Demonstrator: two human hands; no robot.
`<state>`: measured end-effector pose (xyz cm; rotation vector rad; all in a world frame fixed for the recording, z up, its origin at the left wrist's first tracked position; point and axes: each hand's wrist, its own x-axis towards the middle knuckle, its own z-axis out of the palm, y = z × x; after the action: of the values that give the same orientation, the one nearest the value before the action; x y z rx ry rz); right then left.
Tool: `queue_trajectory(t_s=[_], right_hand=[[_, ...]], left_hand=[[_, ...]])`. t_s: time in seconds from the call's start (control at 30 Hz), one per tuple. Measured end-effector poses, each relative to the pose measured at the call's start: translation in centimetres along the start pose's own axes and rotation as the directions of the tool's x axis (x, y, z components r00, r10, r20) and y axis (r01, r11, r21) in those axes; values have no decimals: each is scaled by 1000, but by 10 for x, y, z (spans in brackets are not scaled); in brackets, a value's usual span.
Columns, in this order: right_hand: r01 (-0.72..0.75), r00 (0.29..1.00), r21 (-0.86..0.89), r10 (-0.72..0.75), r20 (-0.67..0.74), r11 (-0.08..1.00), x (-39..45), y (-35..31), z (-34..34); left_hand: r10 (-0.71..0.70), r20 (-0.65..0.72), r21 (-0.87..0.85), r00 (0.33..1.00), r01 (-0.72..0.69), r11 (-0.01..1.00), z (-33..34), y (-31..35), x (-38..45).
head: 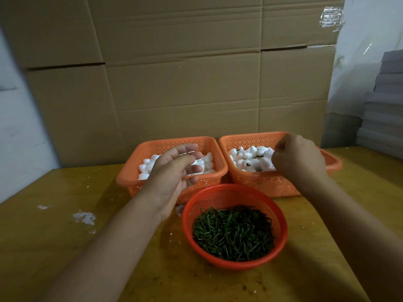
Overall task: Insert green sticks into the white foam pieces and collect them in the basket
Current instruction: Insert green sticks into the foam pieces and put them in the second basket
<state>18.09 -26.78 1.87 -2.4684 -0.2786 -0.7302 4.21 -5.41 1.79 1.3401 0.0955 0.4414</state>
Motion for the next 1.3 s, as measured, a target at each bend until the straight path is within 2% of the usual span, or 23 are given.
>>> queue_trajectory(t_s=[0.13, 0.27, 0.33, 0.47, 0.57, 0.67, 0.73, 0.8, 0.87, 0.97, 1.0, 1.03, 1.1, 1.2, 1.3], right_hand=[[43, 992, -129, -26, 126, 991, -1, 2, 9], [148, 938, -114, -103, 331, 982, -7, 1, 17], [147, 925, -90, -104, 366, 985, -7, 0, 15], [177, 948, -43, -159, 276, 983, -8, -1, 14], [228, 954, 64, -236, 184, 972, -10, -8, 10], [332, 931, 160, -350, 104, 930, -13, -20, 4], [398, 894, 251, -434, 110, 882, -16, -33, -4], [410, 828, 371, -510, 231, 833, -22, -44, -13], [354, 700, 462, -558, 445, 813, -28, -52, -21], [296, 368, 395, -486, 793, 870, -39, -57, -26], [320, 274, 333, -424, 863, 887, -42, -57, -25], [356, 214, 271, -360, 908, 894, -45, -58, -23], [413, 180, 193, -288, 940, 890, -51, -60, -19], [449, 184, 152, -258, 948, 881, -56, -62, -13], [464, 188, 133, -243, 952, 876, -56, -62, -11]], left_hand=[[2, 5, 0, 1000, -2, 1000, 1, 0, 0], [3, 5, -1, 1000, -3, 1000, 1, 0, 0], [4, 6, 0, 1000, -4, 1000, 0, 0, 0], [12, -6, 23, 1000, -12, 1000, 0, 0, 0], [24, -23, 42, 999, -23, 999, -1, 0, 1], [28, -32, 40, 999, -27, 999, -2, 1, 2], [26, -34, 35, 999, -25, 999, -3, 1, 3], [26, -37, 44, 999, -24, 999, -5, 1, 3], [27, -46, 52, 999, -25, 998, -6, 1, 5], [27, -63, 54, 998, -24, 998, -9, 3, 6], [30, -68, 60, 997, -26, 998, -10, 4, 7], [34, -73, 67, 997, -29, 997, -12, 4, 8], [46, -88, 94, 995, -38, 995, -14, 6, 10], [70, -116, 175, 991, -49, 983, -17, 8, 19], [102, -123, 379, 987, -48, 924, -21, 9, 35]])
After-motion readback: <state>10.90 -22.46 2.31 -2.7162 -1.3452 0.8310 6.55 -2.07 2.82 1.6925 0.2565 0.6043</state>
